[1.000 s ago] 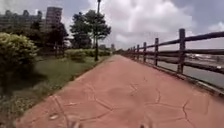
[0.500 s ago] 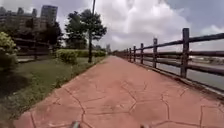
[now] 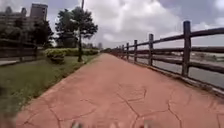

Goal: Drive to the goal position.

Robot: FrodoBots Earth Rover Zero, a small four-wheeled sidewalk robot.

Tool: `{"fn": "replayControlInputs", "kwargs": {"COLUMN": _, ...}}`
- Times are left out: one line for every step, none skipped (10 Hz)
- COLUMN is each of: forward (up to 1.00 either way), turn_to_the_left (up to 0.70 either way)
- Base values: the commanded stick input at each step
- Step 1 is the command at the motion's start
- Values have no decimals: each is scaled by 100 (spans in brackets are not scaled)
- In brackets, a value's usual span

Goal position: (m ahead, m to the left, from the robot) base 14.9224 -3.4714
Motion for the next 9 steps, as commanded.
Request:
{"fn": "replayControlInputs", "kwargs": {"forward": 85, "turn_to_the_left": 11}}
{"fn": "replayControlInputs", "kwargs": {"forward": 85, "turn_to_the_left": 11}}
{"fn": "replayControlInputs", "kwargs": {"forward": 85, "turn_to_the_left": -5}}
{"fn": "replayControlInputs", "kwargs": {"forward": 85, "turn_to_the_left": -23}}
{"fn": "replayControlInputs", "kwargs": {"forward": 85, "turn_to_the_left": -23}}
{"fn": "replayControlInputs", "kwargs": {"forward": 85, "turn_to_the_left": -23}}
{"fn": "replayControlInputs", "kwargs": {"forward": 85, "turn_to_the_left": -23}}
{"fn": "replayControlInputs", "kwargs": {"forward": 85, "turn_to_the_left": -20}}
{"fn": "replayControlInputs", "kwargs": {"forward": 85, "turn_to_the_left": 11}}
